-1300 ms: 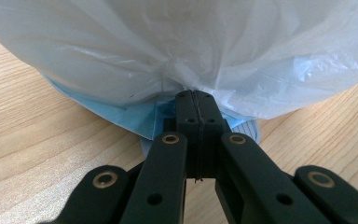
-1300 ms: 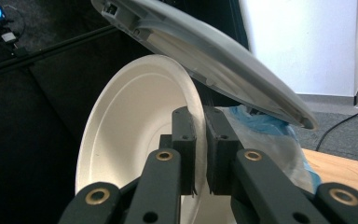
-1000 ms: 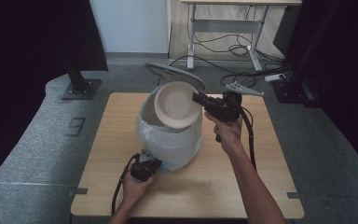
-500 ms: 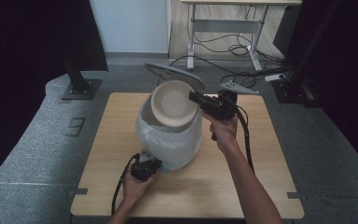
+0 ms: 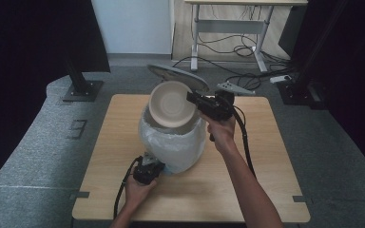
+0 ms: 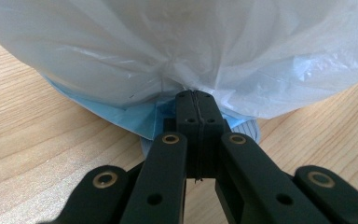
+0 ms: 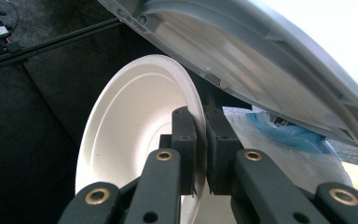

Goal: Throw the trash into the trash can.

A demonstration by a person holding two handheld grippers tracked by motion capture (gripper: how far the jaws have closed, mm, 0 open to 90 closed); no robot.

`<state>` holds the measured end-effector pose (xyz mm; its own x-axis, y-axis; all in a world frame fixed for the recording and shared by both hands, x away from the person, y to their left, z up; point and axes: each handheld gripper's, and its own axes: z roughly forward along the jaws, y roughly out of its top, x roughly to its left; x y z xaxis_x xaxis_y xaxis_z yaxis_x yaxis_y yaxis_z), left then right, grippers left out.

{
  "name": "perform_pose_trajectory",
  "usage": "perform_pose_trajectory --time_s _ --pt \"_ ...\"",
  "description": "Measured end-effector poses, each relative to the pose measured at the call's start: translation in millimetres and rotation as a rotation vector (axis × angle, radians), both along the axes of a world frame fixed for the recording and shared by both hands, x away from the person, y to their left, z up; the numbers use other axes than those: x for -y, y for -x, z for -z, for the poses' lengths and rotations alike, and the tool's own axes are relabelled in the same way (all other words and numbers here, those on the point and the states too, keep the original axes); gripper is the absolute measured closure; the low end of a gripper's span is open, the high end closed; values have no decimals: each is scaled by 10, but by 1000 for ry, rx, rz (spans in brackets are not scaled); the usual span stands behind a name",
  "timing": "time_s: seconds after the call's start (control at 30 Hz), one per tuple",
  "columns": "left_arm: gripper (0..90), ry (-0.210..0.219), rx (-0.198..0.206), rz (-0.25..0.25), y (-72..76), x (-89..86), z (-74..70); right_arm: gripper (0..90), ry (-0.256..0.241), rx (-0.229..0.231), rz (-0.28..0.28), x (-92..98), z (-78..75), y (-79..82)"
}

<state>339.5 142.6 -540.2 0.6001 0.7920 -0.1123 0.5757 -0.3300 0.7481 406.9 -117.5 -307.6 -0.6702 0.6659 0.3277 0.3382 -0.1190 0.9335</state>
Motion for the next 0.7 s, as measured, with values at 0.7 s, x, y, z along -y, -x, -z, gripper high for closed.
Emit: perform_pose_trajectory --time_s 0.7 --pt "900 -3 4 2 0 1 0 535 107 33 37 -8 91 5"
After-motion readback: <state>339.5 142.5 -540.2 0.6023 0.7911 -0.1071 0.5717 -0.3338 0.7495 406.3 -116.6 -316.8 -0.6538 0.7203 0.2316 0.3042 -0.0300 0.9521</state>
